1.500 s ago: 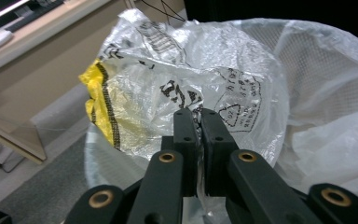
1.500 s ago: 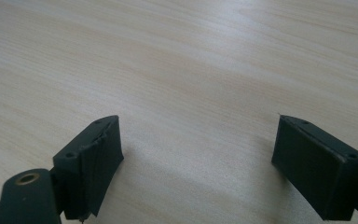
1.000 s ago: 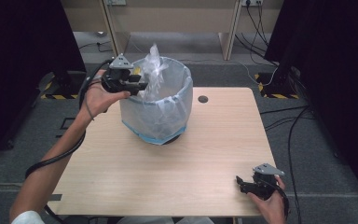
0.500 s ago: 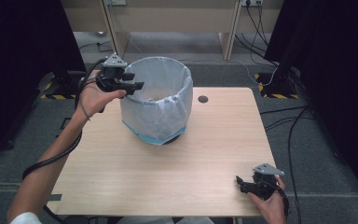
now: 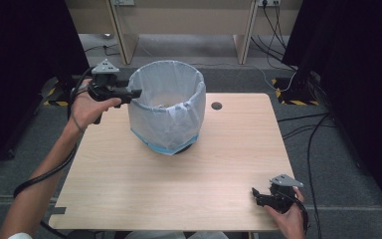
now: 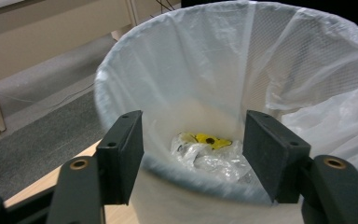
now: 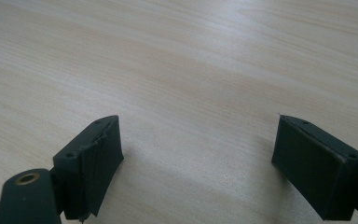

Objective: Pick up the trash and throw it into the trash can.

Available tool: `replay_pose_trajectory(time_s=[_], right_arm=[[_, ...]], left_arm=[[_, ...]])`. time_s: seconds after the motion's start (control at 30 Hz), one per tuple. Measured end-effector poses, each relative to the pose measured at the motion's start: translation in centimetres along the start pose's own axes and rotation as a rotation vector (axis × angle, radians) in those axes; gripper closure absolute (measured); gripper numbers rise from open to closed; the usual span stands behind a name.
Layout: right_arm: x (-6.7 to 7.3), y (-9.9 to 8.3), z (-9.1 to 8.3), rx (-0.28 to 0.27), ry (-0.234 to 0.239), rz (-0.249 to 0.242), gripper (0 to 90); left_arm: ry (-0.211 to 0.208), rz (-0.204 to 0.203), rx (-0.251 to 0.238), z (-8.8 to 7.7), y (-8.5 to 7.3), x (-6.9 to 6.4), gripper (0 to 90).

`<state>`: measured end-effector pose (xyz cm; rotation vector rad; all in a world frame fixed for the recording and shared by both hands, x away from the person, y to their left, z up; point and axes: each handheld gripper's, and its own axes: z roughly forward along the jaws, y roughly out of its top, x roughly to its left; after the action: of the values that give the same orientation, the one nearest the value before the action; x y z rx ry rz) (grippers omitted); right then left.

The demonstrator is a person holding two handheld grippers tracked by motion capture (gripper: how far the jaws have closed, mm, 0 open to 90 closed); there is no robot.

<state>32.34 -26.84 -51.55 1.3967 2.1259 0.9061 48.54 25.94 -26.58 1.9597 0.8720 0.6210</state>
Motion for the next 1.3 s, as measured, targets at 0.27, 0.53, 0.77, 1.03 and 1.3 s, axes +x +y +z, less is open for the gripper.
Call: replay_pose_trajectory(time_s=[0.27,0.53,0.77,1.03,1.3], right_arm=[[0.0,0.0,0.0,0.0,0.0,0.0,15.7],[0.0,0.0,0.0,0.0,0.0,0.0,15.7],[0.0,0.0,0.0,0.0,0.0,0.0,15.7],[0.0,0.0,0.0,0.0,0.0,0.0,15.6],[0.0,0.0,0.0,0.0,0.0,0.0,15.7]], left_arm=[[0.003,-0.06,-0.011,-0.7,-1.2,1.1,32.7],[0.007,-0.087,-0.038,-2.5,-1.8,1.9,30.5],[0.022,-0.101,-0.042,-3.8,-3.0,2.5,30.5],[0.022,-0.115,-0.041,-4.4,-4.5,2.7,30.5],[0.021,-0.122,-0.045,-4.5,-6.2,2.5,30.4]])
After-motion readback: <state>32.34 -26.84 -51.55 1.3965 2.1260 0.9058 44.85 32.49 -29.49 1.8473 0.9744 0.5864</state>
